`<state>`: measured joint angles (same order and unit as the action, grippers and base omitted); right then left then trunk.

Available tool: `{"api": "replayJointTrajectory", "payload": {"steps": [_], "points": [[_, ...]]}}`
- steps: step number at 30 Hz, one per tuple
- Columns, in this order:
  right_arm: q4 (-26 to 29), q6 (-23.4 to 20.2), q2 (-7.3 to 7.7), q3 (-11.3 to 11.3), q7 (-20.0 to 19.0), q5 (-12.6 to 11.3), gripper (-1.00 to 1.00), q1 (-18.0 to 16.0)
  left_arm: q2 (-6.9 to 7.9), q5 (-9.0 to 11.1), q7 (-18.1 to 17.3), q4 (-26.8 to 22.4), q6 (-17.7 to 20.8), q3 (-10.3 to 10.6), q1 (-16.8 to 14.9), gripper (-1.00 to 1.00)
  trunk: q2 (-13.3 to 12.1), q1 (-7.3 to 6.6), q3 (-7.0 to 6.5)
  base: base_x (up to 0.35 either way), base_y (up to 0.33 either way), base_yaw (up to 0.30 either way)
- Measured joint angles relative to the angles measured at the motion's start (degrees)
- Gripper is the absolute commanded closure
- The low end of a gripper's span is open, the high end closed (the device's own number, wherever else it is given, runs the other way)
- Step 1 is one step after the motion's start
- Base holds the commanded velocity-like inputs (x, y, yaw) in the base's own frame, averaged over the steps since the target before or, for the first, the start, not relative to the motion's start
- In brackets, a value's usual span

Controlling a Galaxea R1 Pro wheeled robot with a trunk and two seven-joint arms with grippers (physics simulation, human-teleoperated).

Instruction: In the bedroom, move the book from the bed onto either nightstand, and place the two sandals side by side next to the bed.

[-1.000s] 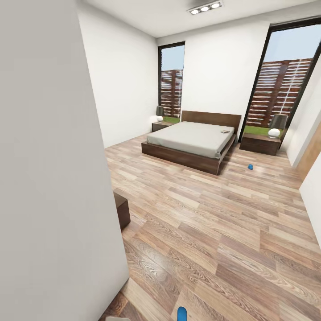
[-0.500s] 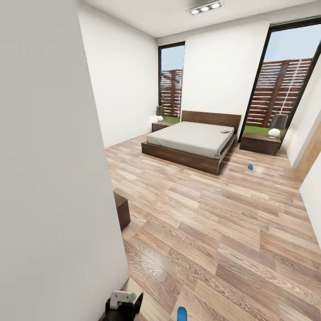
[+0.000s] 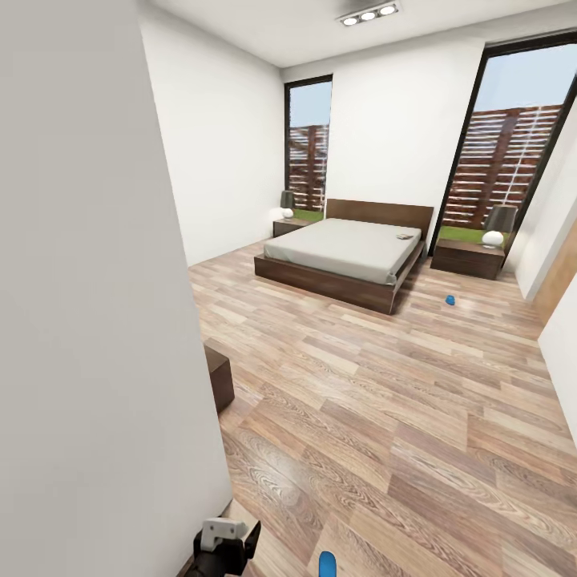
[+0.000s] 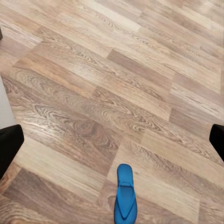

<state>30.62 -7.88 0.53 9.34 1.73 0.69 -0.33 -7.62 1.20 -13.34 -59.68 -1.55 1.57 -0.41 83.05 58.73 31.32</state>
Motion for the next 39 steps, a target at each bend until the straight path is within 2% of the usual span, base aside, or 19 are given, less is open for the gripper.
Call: {"api": "replayJointTrajectory", "payload": {"steps": [1, 2, 6, 9, 10, 13, 18, 20, 24, 30, 35, 36, 39], "points": [[2.78, -5.31, -0.01, 0.01, 0.04, -0.01, -1.00, -0.41, 0.00, 0.00, 0.00, -0.03, 0.00, 0.02, 0.00, -1.00, 0.00, 0.00, 0.00, 0.000, 0.000, 0.000], [8.58, -16.37, -0.06, 0.02, 0.02, -0.22, -1.00, -2.45, 0.03, 0.00, 0.00, -0.12, 0.00, 0.04, 0.00, -1.00, 0.00, 0.00, -0.01, 0.000, 0.000, 0.000], [12.68, -24.43, -0.55, -0.01, 0.04, -0.45, -1.00, -7.17, 0.06, 0.04, 0.00, -0.16, 0.00, 0.05, 0.00, -1.00, 0.00, 0.00, -0.01, 0.000, 0.000, 0.000], [14.36, -28.55, -1.99, -0.18, 0.06, -0.71, -1.00, -12.53, 0.05, 0.62, 0.00, -0.17, -0.07, 0.05, 0.00, -1.00, 0.00, 0.00, -0.01, 0.000, 0.000, 0.000], [14.66, -29.35, -2.68, -0.18, 0.06, -0.76, -1.00, -14.71, 0.06, 1.09, 0.00, -0.17, -0.09, 0.05, 0.00, -1.00, 0.00, 0.00, -0.01, 0.000, 0.000, 0.000], [14.97, -30.38, -3.84, -0.18, 0.14, -0.77, -1.00, -18.40, 0.15, 2.22, 0.01, -0.23, -0.13, 0.02, 0.00, -1.00, 0.00, 0.00, -0.01, 0.000, 0.000, 0.000], [15.10, -30.87, -5.14, -0.22, 0.41, -0.76, -1.00, -20.39, 0.25, 2.75, 0.06, -0.27, -0.15, -0.04, 0.00, -1.00, 0.00, 0.00, 0.00, 0.000, 0.000, 0.000], [15.13, -31.20, -5.89, -0.25, 1.88, -0.84, -1.00, -23.02, 0.30, 2.88, 0.09, -0.24, -0.15, -0.05, 0.00, -1.00, 0.00, 0.00, -0.01, 0.000, 0.000, 0.000], [15.11, -34.03, -6.23, -0.26, 3.76, -0.93, -1.00, -24.64, 0.33, 2.92, 0.10, -0.21, -0.15, -0.12, 0.00, -1.00, 0.00, 0.00, 0.00, 0.000, 0.000, 0.000], [15.13, -36.30, -6.76, -0.37, 4.70, -1.40, -1.00, -25.13, 0.33, 2.93, 0.10, -0.20, -0.15, -0.09, 0.00, -1.00, 0.00, 0.00, 0.00, 0.000, 0.000, 0.000], [14.53, -36.72, -7.14, -1.56, 4.15, -4.46, -1.00, -25.20, 0.33, 2.94, 0.10, -0.16, -0.15, -0.07, 0.00, -1.00, 0.00, 0.00, 0.00, 0.000, 0.000, 0.000], [14.46, -36.78, -7.20, -2.93, 3.38, -6.66, -1.00, -25.20, 0.33, 2.94, 0.10, -0.12, -0.15, -0.06, 0.00, -1.00, 0.00, 0.00, 0.00, 0.000, 0.000, 0.000], [14.31, -36.78, -7.22, -4.82, 2.53, -9.61, -1.00, -25.21, 0.33, 2.94, 0.11, -0.07, -0.15, -0.06, 0.00, -1.00, 0.00, 0.00, 0.00, 0.000, 0.000, 0.000]]}}
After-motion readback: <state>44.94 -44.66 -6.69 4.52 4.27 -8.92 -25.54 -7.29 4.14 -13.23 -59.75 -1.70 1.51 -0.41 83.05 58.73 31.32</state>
